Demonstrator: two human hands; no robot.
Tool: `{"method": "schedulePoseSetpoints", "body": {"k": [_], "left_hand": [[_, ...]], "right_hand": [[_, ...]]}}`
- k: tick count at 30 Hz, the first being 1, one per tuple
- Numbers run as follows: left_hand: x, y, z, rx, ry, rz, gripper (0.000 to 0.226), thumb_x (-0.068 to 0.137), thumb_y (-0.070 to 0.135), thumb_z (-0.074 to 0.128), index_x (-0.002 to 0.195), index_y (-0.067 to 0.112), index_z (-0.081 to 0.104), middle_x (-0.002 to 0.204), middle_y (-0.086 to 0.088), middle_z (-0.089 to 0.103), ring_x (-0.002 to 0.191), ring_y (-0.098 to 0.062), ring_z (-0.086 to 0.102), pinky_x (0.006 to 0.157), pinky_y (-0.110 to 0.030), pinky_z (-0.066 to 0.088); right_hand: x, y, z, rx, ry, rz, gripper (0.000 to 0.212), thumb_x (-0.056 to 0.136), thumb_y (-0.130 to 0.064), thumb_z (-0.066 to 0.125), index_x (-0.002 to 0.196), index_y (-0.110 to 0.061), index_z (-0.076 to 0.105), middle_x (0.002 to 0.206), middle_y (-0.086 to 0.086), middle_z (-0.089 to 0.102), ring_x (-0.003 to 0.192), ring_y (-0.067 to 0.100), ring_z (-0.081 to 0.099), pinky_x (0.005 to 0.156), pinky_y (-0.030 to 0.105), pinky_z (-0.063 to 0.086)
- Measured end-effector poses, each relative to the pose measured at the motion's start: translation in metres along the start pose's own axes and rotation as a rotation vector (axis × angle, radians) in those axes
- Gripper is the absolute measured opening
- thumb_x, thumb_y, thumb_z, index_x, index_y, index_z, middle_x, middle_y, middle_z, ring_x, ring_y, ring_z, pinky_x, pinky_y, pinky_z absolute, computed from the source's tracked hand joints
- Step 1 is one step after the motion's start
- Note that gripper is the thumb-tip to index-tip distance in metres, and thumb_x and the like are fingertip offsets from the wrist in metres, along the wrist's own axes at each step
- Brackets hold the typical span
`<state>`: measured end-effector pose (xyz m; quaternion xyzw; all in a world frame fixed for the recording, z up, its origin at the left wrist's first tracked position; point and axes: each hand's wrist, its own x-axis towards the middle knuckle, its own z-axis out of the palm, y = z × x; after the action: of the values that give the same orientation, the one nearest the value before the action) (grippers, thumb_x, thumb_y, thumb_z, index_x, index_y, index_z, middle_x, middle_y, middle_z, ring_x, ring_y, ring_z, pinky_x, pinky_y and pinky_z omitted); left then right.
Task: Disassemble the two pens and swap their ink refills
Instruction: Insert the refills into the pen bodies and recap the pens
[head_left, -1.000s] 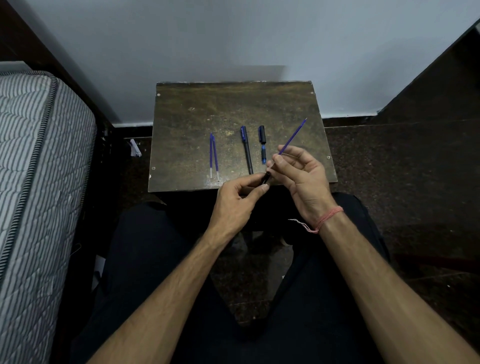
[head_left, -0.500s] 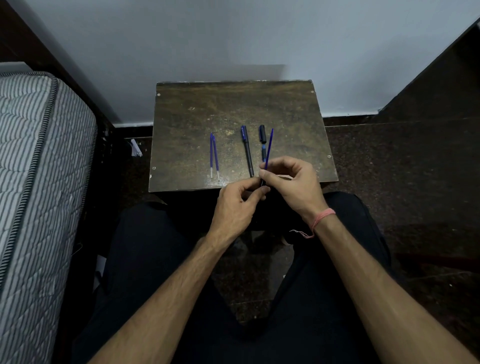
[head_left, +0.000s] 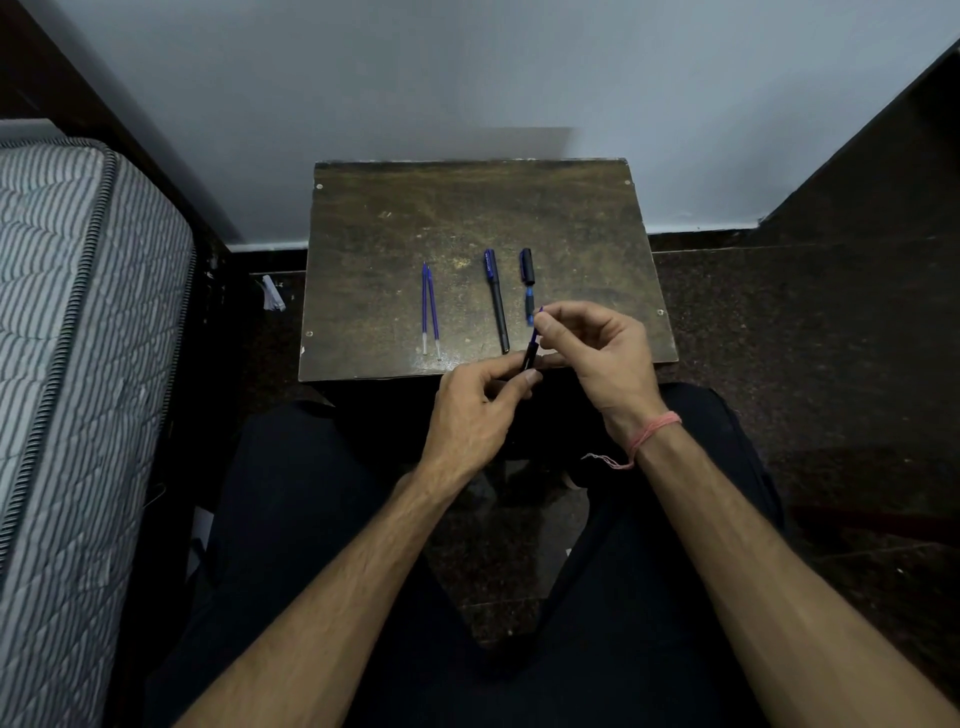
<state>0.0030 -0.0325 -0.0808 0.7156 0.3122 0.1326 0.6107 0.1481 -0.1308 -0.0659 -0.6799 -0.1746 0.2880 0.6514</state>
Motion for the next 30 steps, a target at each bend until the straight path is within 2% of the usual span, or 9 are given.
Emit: {"method": "schedulePoseSetpoints", "body": {"k": [4, 6, 9, 11, 13, 16, 21, 25, 30], "left_hand": [[0.000, -0.002, 0.000, -0.001, -0.002, 0.008, 0.026, 0.108, 0.025, 0.074, 0.130, 0.032, 0.085, 0.102, 0.010, 0.088, 0.096, -0.012, 0.083, 0.097, -0.047, 0.067], [0.001, -0.006, 0.000, -0.011, 0.017, -0.004, 0.025, 0.107, 0.029, 0.075, 0.130, 0.035, 0.084, 0.102, 0.012, 0.088, 0.097, -0.010, 0.083, 0.097, -0.047, 0.068], [0.003, -0.010, 0.000, -0.043, 0.042, -0.041, 0.022, 0.104, 0.036, 0.077, 0.124, 0.038, 0.085, 0.100, 0.011, 0.088, 0.097, -0.011, 0.084, 0.098, -0.051, 0.068], [0.005, -0.011, 0.001, -0.064, 0.059, -0.055, 0.027, 0.098, 0.048, 0.076, 0.122, 0.038, 0.086, 0.098, 0.010, 0.088, 0.095, -0.012, 0.084, 0.098, -0.051, 0.067], [0.006, -0.013, 0.001, -0.072, 0.075, -0.060, 0.037, 0.092, 0.056, 0.075, 0.121, 0.036, 0.087, 0.097, 0.009, 0.088, 0.094, -0.012, 0.085, 0.097, -0.049, 0.068], [0.008, -0.017, 0.001, -0.058, 0.079, -0.060, 0.028, 0.098, 0.043, 0.078, 0.123, 0.033, 0.087, 0.097, 0.007, 0.088, 0.093, -0.014, 0.085, 0.097, -0.050, 0.068], [0.009, -0.017, 0.001, -0.062, 0.078, -0.064, 0.023, 0.103, 0.030, 0.080, 0.125, 0.029, 0.086, 0.101, 0.010, 0.088, 0.094, -0.011, 0.084, 0.097, -0.042, 0.068], [0.009, -0.018, 0.000, -0.051, 0.098, -0.064, 0.019, 0.102, 0.033, 0.082, 0.120, 0.032, 0.087, 0.097, 0.014, 0.087, 0.091, -0.004, 0.083, 0.089, -0.028, 0.066], [0.010, -0.018, 0.000, -0.052, 0.098, -0.058, 0.016, 0.103, 0.032, 0.082, 0.117, 0.034, 0.088, 0.094, 0.013, 0.087, 0.089, -0.004, 0.083, 0.086, -0.026, 0.064]], "right_hand": [[0.003, 0.001, 0.000, -0.035, 0.015, 0.015, 0.017, 0.100, -0.026, 0.083, 0.109, -0.012, 0.086, 0.099, 0.009, 0.083, 0.085, 0.015, 0.075, 0.080, 0.044, 0.069], [0.005, 0.002, 0.001, -0.068, 0.019, 0.006, 0.019, 0.107, -0.027, 0.074, 0.118, -0.016, 0.084, 0.102, 0.004, 0.084, 0.082, 0.017, 0.078, 0.077, 0.038, 0.069], [0.009, 0.005, -0.001, -0.490, 0.077, -0.137, 0.024, 0.110, -0.025, 0.067, 0.129, -0.026, 0.081, 0.116, -0.002, 0.080, 0.097, 0.018, 0.079, 0.088, 0.041, 0.066], [0.009, 0.009, -0.002, -0.807, 0.063, -0.257, 0.031, 0.110, -0.023, 0.064, 0.138, -0.024, 0.077, 0.133, -0.001, 0.073, 0.115, 0.019, 0.073, 0.101, 0.045, 0.060], [0.012, 0.012, 0.000, -0.977, 0.013, -0.294, 0.036, 0.110, -0.023, 0.062, 0.144, -0.024, 0.073, 0.150, 0.004, 0.064, 0.133, 0.027, 0.063, 0.109, 0.047, 0.054], [0.015, 0.011, 0.006, -1.122, -0.049, -0.324, 0.036, 0.112, -0.030, 0.058, 0.146, -0.027, 0.071, 0.160, 0.003, 0.057, 0.133, 0.031, 0.058, 0.103, 0.042, 0.052], [0.013, 0.007, 0.009, -1.253, -0.009, -0.385, 0.028, 0.110, -0.034, 0.062, 0.129, -0.026, 0.080, 0.139, -0.004, 0.072, 0.107, 0.028, 0.060, 0.084, 0.038, 0.051], [0.009, -0.001, 0.008, -1.268, 0.106, -0.288, 0.020, 0.107, -0.029, 0.067, 0.113, -0.023, 0.085, 0.111, 0.000, 0.079, 0.104, 0.027, 0.065, 0.082, 0.038, 0.050], [0.000, -0.009, 0.001, -1.173, 0.067, -0.154, 0.009, 0.096, -0.028, 0.080, 0.101, -0.030, 0.087, 0.097, -0.005, 0.084, 0.091, 0.019, 0.077, 0.075, 0.026, 0.047]]}}
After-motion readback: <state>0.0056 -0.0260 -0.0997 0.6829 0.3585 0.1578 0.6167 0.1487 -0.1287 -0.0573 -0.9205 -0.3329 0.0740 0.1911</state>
